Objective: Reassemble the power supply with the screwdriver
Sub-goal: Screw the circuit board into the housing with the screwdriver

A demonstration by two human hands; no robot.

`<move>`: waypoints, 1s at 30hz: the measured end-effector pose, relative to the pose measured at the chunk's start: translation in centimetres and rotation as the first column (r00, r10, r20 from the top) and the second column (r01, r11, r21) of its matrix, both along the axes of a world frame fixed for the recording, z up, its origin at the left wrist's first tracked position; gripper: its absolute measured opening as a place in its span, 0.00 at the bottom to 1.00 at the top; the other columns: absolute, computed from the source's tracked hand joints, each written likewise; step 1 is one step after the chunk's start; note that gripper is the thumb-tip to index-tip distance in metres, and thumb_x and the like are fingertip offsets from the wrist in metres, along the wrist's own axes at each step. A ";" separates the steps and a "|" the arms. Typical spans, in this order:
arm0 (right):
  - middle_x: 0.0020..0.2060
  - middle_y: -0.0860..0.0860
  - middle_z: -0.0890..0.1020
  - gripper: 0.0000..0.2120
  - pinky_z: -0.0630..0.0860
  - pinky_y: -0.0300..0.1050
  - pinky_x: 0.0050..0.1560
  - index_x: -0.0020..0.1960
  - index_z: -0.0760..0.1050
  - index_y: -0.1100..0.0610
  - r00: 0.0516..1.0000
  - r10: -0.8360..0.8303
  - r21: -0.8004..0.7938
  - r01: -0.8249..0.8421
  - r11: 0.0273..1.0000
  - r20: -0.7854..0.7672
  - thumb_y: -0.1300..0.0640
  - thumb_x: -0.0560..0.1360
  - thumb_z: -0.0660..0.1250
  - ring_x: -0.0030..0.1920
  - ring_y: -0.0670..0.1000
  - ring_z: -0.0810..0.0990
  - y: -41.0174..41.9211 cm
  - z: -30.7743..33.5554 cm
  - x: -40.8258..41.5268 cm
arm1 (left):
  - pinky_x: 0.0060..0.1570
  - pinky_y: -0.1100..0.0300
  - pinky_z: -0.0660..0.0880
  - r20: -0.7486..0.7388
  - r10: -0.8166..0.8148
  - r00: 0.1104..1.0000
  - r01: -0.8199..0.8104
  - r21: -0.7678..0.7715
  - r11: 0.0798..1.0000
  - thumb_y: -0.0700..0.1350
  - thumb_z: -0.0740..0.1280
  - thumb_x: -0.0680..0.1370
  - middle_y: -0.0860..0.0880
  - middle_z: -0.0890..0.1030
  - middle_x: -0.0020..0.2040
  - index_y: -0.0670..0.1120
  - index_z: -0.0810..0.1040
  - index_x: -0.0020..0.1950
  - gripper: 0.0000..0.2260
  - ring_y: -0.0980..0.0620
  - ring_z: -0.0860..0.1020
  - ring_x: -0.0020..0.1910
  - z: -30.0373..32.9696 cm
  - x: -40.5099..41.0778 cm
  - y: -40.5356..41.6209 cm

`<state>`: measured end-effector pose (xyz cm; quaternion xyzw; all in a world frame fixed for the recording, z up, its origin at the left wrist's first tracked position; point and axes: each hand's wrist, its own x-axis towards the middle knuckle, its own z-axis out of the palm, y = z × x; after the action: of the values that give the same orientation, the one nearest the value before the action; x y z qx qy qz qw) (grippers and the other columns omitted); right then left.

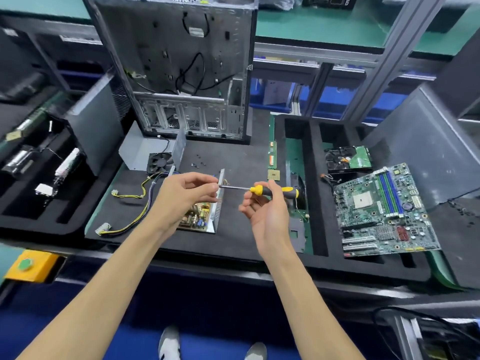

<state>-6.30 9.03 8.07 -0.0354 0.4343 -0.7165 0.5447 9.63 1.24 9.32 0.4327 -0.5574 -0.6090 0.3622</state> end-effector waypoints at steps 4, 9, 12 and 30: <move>0.30 0.55 0.78 0.16 0.77 0.43 0.29 0.44 0.76 0.60 1.000 0.015 -0.002 -0.015 1.000 -0.014 0.52 0.85 0.60 0.28 0.51 0.75 -1.7 0.4 3.5 | 0.42 0.61 0.81 -0.014 0.003 1.000 -0.003 -0.011 1.000 0.34 0.73 0.76 0.39 0.84 0.40 0.36 0.85 0.48 0.03 0.47 0.83 0.40 0.2 3.8 -1.4; 0.30 0.55 0.77 0.15 0.77 0.43 0.30 0.44 0.75 0.60 1.000 -0.005 0.008 0.005 1.000 0.000 0.52 0.84 0.60 0.28 0.51 0.74 -4.4 0.8 9.0 | 0.43 0.59 0.82 -0.002 -0.024 1.000 0.024 -0.067 0.998 0.33 0.72 0.76 0.32 0.83 0.43 0.35 0.85 0.49 0.03 0.43 0.83 0.41 0.9 9.1 -4.0; 0.29 0.54 0.77 0.15 0.77 0.43 0.29 0.45 0.75 0.60 0.999 -0.033 0.015 0.033 0.999 -0.007 0.52 0.84 0.60 0.28 0.51 0.75 -6.2 0.9 12.8 | 0.43 0.60 0.82 0.012 -0.041 0.999 0.042 -0.083 0.996 0.32 0.72 0.76 0.30 0.83 0.43 0.35 0.84 0.49 0.03 0.39 0.83 0.41 1.1 12.7 -5.9; 0.29 0.53 0.77 0.15 0.75 0.43 0.28 0.44 0.75 0.60 0.996 -0.087 0.033 0.088 0.996 -0.025 0.52 0.84 0.60 0.28 0.50 0.74 -12.0 0.2 24.5 | 0.42 0.60 0.82 0.018 -0.086 0.996 0.087 -0.050 0.995 0.34 0.74 0.75 0.42 0.85 0.39 0.39 0.86 0.47 0.03 0.49 0.83 0.38 0.0 24.1 -12.4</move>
<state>18.25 -2.97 8.29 -0.0154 0.4539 -0.7317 0.5082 33.73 -11.18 9.35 0.4034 -0.5938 -0.6064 0.3420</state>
